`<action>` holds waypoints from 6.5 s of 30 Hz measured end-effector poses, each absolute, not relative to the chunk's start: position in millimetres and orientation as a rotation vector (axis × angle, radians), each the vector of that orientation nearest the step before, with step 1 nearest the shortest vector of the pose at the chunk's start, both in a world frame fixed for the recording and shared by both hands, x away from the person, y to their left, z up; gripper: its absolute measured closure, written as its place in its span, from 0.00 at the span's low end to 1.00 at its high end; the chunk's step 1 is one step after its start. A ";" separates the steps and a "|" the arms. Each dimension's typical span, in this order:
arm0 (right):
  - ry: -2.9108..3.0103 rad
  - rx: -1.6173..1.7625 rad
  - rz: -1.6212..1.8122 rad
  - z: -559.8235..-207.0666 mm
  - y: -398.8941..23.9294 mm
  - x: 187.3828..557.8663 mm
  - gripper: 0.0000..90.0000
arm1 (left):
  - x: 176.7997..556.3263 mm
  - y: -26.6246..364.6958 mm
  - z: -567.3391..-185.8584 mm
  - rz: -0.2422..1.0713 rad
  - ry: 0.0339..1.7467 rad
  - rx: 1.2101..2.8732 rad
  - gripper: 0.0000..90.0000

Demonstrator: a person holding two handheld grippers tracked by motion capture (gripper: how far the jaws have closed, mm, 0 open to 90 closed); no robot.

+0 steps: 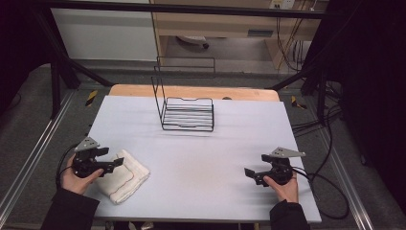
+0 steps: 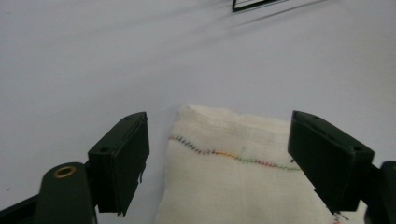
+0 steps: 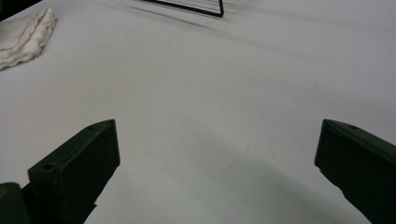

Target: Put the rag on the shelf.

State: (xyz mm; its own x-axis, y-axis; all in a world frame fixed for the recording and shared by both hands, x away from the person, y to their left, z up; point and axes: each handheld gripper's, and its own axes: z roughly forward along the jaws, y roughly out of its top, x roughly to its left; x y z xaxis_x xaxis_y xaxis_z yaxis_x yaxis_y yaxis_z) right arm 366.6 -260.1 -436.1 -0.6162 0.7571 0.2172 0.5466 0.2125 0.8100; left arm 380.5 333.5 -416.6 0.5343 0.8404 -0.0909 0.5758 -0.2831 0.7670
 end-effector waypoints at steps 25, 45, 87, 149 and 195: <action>2.269 1.249 1.352 -437.1 -258.5 367.1 0.01 | 399.3 344.5 -439.0 0.275 1.275 2.062 0.72; 2.270 1.246 1.354 -437.0 -258.6 367.2 0.01 | 397.5 332.3 -433.7 0.319 1.238 2.080 0.91; 2.413 0.986 1.368 -409.3 -63.7 380.2 0.05 | 378.8 345.1 -421.7 0.425 1.210 1.936 0.20; 2.717 1.018 1.245 -444.0 69.8 381.8 0.87 | 372.1 351.4 -420.7 0.436 1.291 1.902 0.15; 2.683 0.899 1.385 -443.7 121.6 460.0 0.92 | 363.3 355.5 -435.6 0.339 1.372 1.903 0.91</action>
State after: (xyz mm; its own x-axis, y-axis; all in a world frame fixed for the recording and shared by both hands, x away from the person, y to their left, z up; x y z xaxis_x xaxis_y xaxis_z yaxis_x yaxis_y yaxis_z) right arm 460.0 121.6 -443.7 -0.8371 0.4823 0.2582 0.4899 0.4508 0.7462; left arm 363.3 355.5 -435.6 0.3893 0.8977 -0.2065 0.6983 -0.1414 0.7017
